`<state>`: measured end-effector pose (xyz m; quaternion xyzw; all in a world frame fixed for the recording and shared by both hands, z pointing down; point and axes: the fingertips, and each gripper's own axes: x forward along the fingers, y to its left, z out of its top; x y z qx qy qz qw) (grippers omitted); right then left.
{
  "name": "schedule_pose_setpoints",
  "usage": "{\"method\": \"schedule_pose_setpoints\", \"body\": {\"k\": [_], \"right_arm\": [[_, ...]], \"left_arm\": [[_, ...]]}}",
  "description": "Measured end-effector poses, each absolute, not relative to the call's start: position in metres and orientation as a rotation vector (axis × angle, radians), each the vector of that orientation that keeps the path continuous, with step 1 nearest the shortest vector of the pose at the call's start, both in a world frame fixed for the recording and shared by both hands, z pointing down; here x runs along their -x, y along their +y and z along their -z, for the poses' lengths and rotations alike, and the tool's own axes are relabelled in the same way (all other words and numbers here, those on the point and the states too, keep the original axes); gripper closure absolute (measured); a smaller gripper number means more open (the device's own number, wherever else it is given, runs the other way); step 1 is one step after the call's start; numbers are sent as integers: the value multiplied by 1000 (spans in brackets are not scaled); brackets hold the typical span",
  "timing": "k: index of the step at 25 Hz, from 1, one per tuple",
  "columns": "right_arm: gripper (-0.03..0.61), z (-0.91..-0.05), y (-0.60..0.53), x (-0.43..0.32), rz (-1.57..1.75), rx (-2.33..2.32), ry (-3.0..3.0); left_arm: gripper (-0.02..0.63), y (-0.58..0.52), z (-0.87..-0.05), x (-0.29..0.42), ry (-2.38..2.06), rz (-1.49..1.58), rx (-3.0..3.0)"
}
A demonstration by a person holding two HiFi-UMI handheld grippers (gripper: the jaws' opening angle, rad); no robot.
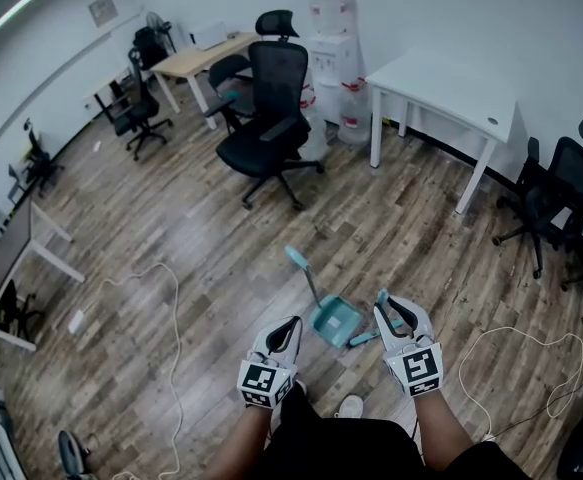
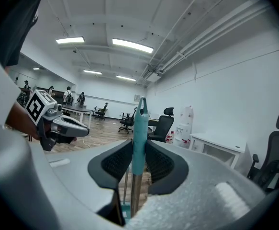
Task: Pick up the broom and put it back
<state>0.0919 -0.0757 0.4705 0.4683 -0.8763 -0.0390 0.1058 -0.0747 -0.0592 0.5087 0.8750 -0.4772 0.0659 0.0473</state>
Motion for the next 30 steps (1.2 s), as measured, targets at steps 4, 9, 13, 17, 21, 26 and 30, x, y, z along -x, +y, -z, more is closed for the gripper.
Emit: {"method": "schedule_pose_setpoints", "body": {"k": [4, 9, 13, 17, 21, 26, 30], "right_arm": [[488, -479, -76, -94, 102, -1376, -2556], [488, -493, -76, -93, 90, -1358, -2533], [486, -508, -76, -93, 67, -1344, -2502], [486, -527, -79, -92, 32, -1317, -2458], [486, -548, -80, -92, 11, -1295, -2419], [485, -572, -80, -95, -5, -1270, -2372], [485, -591, -78, -93, -14, -1235, -2341]], "left_arm": [[594, -61, -511, 76, -1454, -216, -2665], [594, -60, -516, 80, -1454, -215, -2651], [594, -58, -524, 81, -1448, -230, -2635], [594, -58, -534, 85, -1455, -259, -2608], [594, -57, -545, 90, -1451, -277, -2584], [594, -59, -558, 91, -1426, -290, -2569], [594, -57, -569, 94, -1422, -312, -2544]]}}
